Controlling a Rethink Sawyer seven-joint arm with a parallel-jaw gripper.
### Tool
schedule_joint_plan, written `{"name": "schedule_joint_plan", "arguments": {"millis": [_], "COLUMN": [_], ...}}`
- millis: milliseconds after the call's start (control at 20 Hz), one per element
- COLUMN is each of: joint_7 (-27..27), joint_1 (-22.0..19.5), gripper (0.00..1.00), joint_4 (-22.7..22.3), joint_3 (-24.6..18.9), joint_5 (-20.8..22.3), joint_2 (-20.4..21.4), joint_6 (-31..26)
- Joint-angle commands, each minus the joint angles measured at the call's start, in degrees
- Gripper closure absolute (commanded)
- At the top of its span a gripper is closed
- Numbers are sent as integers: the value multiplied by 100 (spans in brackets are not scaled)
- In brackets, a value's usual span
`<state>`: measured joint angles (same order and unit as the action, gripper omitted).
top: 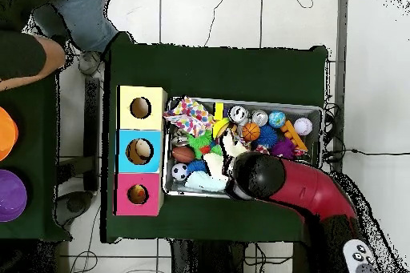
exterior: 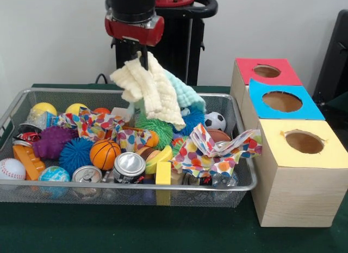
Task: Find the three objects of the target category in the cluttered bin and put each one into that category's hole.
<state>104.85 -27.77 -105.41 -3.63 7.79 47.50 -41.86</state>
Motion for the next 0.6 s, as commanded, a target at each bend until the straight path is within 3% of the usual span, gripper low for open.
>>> {"name": "schedule_joint_plan", "arguments": {"millis": [50,600], "joint_7": [-1079,-1532], "joint_1": [-394,-818], "gripper": [100,100], "joint_4": [145,592], "joint_3": [-474,-766], "joint_5": [403,698], "joint_2": [137,400], "joint_6": [-883,-1771]}}
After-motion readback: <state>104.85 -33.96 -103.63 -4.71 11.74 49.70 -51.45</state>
